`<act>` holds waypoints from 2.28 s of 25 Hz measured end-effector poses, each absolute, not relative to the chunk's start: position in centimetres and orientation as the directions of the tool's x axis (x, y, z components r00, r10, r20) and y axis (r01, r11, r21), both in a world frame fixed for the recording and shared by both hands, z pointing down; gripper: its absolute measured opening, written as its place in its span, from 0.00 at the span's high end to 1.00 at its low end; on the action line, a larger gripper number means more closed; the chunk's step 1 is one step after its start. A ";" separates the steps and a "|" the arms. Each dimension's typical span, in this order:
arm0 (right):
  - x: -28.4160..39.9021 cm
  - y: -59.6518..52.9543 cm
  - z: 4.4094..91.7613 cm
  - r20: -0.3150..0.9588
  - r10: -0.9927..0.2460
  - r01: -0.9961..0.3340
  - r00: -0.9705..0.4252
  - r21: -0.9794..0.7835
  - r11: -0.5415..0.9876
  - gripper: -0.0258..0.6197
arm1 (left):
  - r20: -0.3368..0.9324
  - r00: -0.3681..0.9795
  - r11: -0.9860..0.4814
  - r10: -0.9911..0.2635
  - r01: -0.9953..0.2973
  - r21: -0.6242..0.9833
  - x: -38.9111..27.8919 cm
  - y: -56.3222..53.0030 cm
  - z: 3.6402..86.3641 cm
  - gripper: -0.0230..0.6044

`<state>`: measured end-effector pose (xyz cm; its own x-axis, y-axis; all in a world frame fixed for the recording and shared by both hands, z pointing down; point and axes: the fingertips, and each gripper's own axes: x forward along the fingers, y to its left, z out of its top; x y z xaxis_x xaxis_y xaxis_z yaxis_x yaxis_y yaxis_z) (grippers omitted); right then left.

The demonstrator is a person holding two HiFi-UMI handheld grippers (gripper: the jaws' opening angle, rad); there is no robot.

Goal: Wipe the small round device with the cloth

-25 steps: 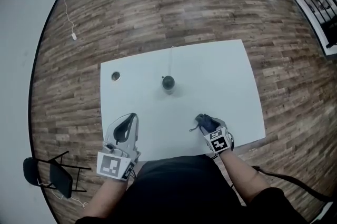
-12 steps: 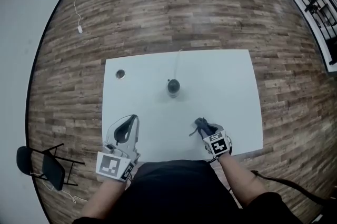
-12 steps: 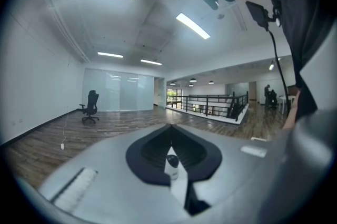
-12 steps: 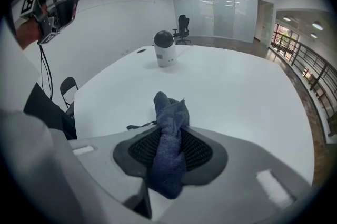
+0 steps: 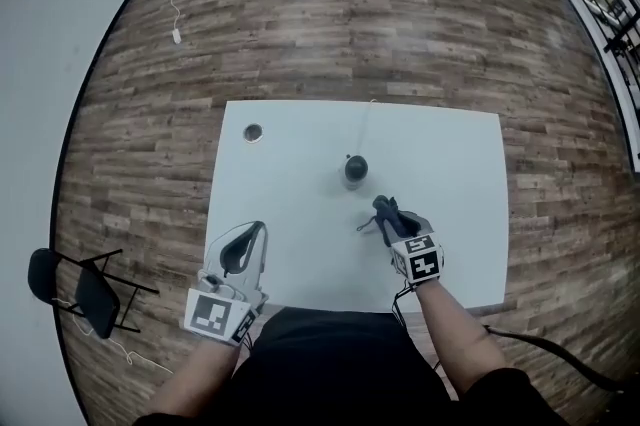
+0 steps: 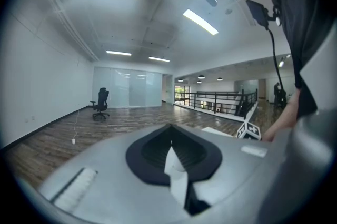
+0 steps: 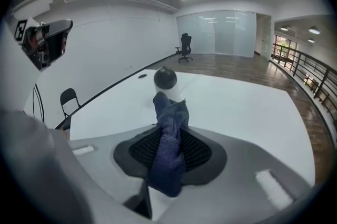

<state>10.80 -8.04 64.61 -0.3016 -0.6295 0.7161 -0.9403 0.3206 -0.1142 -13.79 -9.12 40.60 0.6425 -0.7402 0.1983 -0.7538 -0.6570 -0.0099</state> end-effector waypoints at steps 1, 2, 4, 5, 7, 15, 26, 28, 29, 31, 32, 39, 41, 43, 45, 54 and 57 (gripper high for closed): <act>10.8 -9.0 63.8 0.700 -0.647 -0.941 -0.302 -0.112 0.318 0.79 | 0.198 0.633 -0.647 -0.748 -0.762 -0.008 -14.0 -9.2 40.6 0.95; 10.9 -10.1 62.8 0.683 -0.665 -0.942 -0.303 -0.109 0.317 0.79 | 0.199 0.625 -0.639 -0.755 -0.769 -0.007 -14.2 -9.2 40.6 0.95; 11.0 -12.1 61.0 0.649 -0.697 -0.942 -0.306 -0.100 0.321 0.79 | 0.200 0.615 -0.629 -0.763 -0.777 -0.007 -14.4 -9.1 40.6 0.95; 10.9 -13.1 60.1 0.633 -0.710 -0.941 -0.308 -0.093 0.326 0.79 | 0.201 0.612 -0.626 -0.765 -0.780 -0.007 -14.5 -9.0 40.6 0.95; 10.5 -15.0 58.8 0.609 -0.729 -0.937 -0.314 -0.078 0.339 0.79 | 0.204 0.603 -0.617 -0.771 -0.787 -0.010 -15.0 -8.8 40.6 0.95; 8.5 -19.2 56.7 0.570 -0.741 -0.915 -0.353 -0.044 0.402 0.80 | 0.216 0.530 -0.545 -0.820 -0.839 -0.008 -17.6 -8.4 40.4 0.95; 6.7 -20.8 57.7 0.595 -0.703 -0.884 -0.390 -0.028 0.467 0.80 | 0.237 0.463 -0.478 -0.854 -0.878 -0.007 -19.7 -7.2 40.7 0.95; 6.0 -20.5 57.8 0.599 -0.696 -0.871 -0.396 -0.005 0.491 0.79 | 0.234 0.459 -0.473 -0.857 -0.881 -0.008 -19.8 -7.0 40.6 0.95; 5.5 -20.3 57.6 0.601 -0.693 -0.862 -0.398 0.013 0.507 0.80 | 0.233 0.458 -0.472 -0.858 -0.881 -0.009 -19.9 -6.9 40.5 0.95; 4.6 -20.1 57.5 0.605 -0.688 -0.843 -0.400 0.051 0.535 0.79 | 0.233 0.454 -0.469 -0.860 -0.883 -0.010 -20.2 -6.9 40.4 0.95; 4.3 -20.0 57.6 0.607 -0.687 -0.837 -0.400 0.064 0.543 0.79 | 0.234 0.452 -0.466 -0.861 -0.884 -0.010 -20.4 -6.9 40.3 0.95; 3.0 -18.8 58.4 0.619 -0.656 -0.812 -0.432 0.048 0.581 0.80 | 0.231 0.451 -0.465 -0.862 -0.885 -0.008 -20.6 -6.9 40.2 0.95; 2.8 -18.5 58.8 0.627 -0.643 -0.808 -0.440 0.036 0.589 0.79 | 0.229 0.458 -0.472 -0.859 -0.881 -0.010 -20.2 -6.8 40.0 0.95; 2.6 -18.0 59.5 0.639 -0.624 -0.804 -0.450 0.014 0.594 0.80 | 0.228 0.462 -0.477 -0.857 -0.879 -0.013 -20.0 -6.7 40.0 0.95; 2.6 -17.4 60.4 0.651 -0.607 -0.809 -0.457 -0.021 0.587 0.80 | 0.231 0.457 -0.473 -0.859 -0.881 -0.017 -20.0 -6.5 39.9 0.95; 1.5 -15.6 61.0 0.634 -0.602 -0.797 -0.485 -0.037 0.603 0.79 | 0.230 0.422 -0.437 -0.877 -0.899 -0.016 -21.3 -5.9 39.8 0.95; 1.9 -17.6 57.0 0.548 -0.691 -0.802 -0.471 0.061 0.594 0.79 | 0.225 0.423 -0.437 -0.878 -0.899 -0.016 -21.1 -5.9 39.8 0.95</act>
<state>1.94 -17.62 56.99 -0.4707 -0.6915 0.5480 -0.8019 0.5943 0.0610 -21.13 -5.86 39.77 0.4228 -0.8778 0.2252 -0.8992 -0.4372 -0.0160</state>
